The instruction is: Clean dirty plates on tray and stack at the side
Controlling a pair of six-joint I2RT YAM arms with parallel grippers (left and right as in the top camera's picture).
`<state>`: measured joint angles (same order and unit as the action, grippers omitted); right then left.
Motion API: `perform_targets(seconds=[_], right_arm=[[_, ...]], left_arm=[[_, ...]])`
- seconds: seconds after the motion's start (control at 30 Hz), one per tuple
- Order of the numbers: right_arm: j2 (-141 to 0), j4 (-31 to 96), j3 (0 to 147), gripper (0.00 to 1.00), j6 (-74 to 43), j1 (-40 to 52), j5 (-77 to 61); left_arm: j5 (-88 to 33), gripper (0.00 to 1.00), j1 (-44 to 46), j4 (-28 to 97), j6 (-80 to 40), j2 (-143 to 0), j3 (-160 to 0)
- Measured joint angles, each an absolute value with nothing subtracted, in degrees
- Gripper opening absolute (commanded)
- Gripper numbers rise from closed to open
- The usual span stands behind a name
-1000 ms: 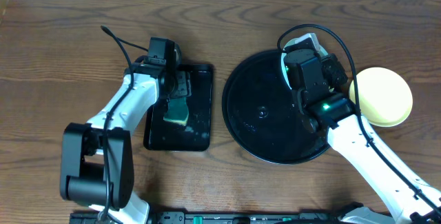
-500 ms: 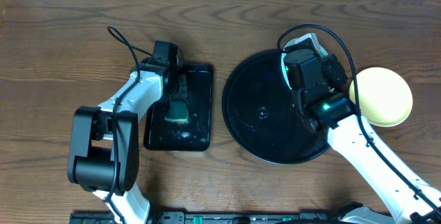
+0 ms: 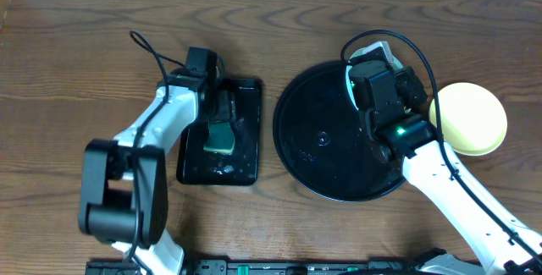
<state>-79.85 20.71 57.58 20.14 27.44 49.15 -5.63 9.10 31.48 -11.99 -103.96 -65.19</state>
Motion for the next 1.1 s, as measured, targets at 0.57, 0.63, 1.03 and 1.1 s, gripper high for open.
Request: perform_targets(seconds=[0.57, 0.63, 1.03, 1.1], right_arm=[[-79.9, 20.7, 57.6, 0.01, 20.2, 27.4, 49.9], [-79.9, 19.8, 57.6, 0.01, 20.2, 27.4, 51.4], [-79.9, 18.7, 57.6, 0.01, 19.6, 28.0, 53.0], [-79.9, 18.5, 57.6, 0.01, 19.4, 27.9, 54.0]], left_arm=[[-5.6, 0.8, 9.1, 38.7, -12.0, -99.2, -66.3], [-5.6, 0.8, 9.1, 38.9, -12.0, -99.2, -66.3], [-5.6, 0.8, 9.1, 39.6, -12.0, -99.2, -66.3], [-5.6, 0.8, 9.1, 39.6, -12.0, -99.2, -66.3]])
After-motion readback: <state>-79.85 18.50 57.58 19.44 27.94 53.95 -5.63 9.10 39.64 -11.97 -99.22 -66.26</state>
